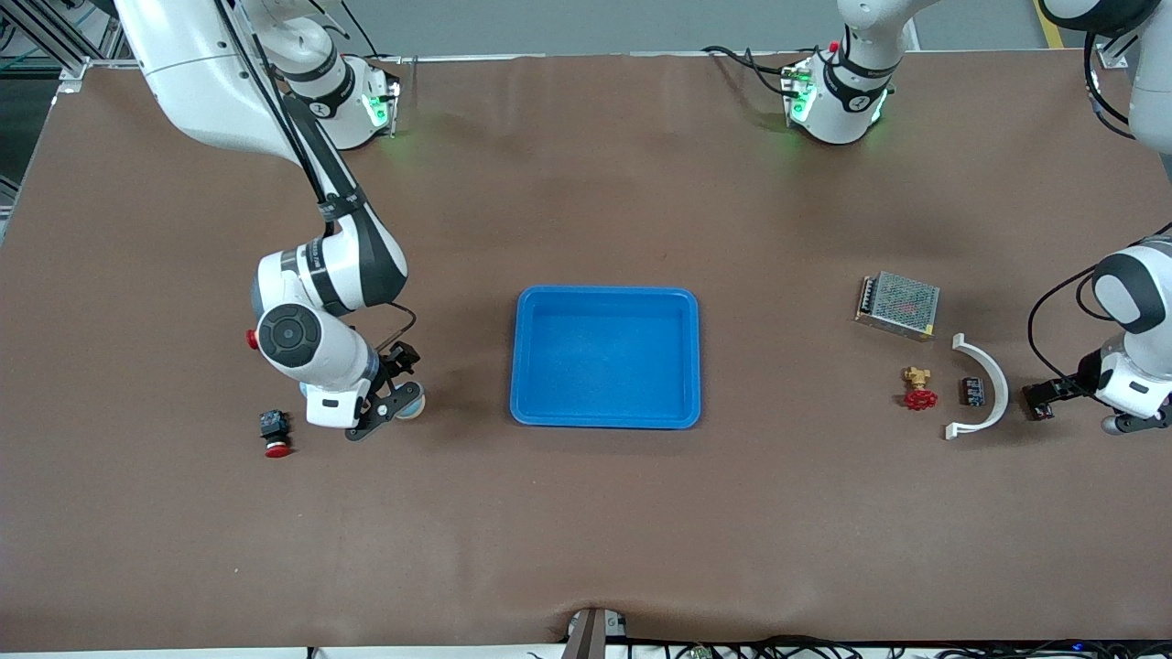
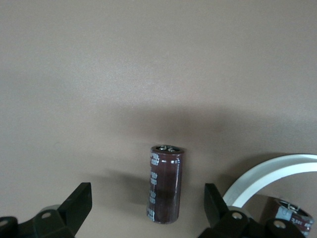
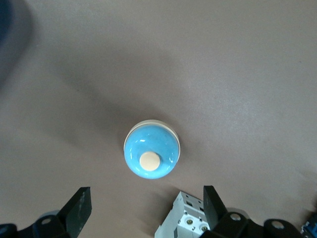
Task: Place electrolytic capacitor and blue bell in tray
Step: 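Lower and close the right gripper on the bell while the left grips the capacitor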
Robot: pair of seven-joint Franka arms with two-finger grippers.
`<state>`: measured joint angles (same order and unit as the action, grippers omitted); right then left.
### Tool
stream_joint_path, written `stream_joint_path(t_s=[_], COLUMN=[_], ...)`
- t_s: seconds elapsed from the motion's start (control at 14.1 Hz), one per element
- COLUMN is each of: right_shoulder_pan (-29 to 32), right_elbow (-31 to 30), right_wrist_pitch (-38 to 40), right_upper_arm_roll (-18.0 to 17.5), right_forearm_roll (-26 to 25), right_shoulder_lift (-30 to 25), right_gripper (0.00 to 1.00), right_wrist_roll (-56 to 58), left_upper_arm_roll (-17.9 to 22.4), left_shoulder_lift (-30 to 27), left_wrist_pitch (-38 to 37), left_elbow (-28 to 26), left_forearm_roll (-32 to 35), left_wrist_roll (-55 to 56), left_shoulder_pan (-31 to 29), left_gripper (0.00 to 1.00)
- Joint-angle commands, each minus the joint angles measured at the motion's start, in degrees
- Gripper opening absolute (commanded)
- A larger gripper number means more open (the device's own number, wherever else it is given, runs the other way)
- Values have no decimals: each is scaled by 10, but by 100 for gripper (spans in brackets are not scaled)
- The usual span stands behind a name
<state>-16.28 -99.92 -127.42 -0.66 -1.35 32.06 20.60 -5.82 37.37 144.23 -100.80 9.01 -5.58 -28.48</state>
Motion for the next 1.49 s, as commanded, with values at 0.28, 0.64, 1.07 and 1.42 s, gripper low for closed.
stream_joint_path(t_s=[0.28,0.64,1.07,1.42], right_shoulder_pan=[-2,-1,-2,-3], right_elbow=[-2,-3,-32,-34], right_wrist_pitch=[-55,-70,-113,-112], right_upper_arm_roll=[1,1,1,1], right_forearm_roll=[-9,-9,-10,-9], right_shoulder_lift=[32,40,48,49], right_gripper=[100,100,100,100], right_wrist_roll=[23,30,30,30], left_upper_arm_roll=[-9,-9,-10,-10], left_shoulder_lift=[13,23,25,24], left_wrist_pitch=[41,50,51,50], left_elbow=[-11,-11,-11,-11], left_forearm_roll=[-8,-8,-8,-10], left_wrist_roll=[-8,-8,-24,-34], left_shoulder_pan=[-8,-8,-7,-9], left_gripper=[100,100,100,84])
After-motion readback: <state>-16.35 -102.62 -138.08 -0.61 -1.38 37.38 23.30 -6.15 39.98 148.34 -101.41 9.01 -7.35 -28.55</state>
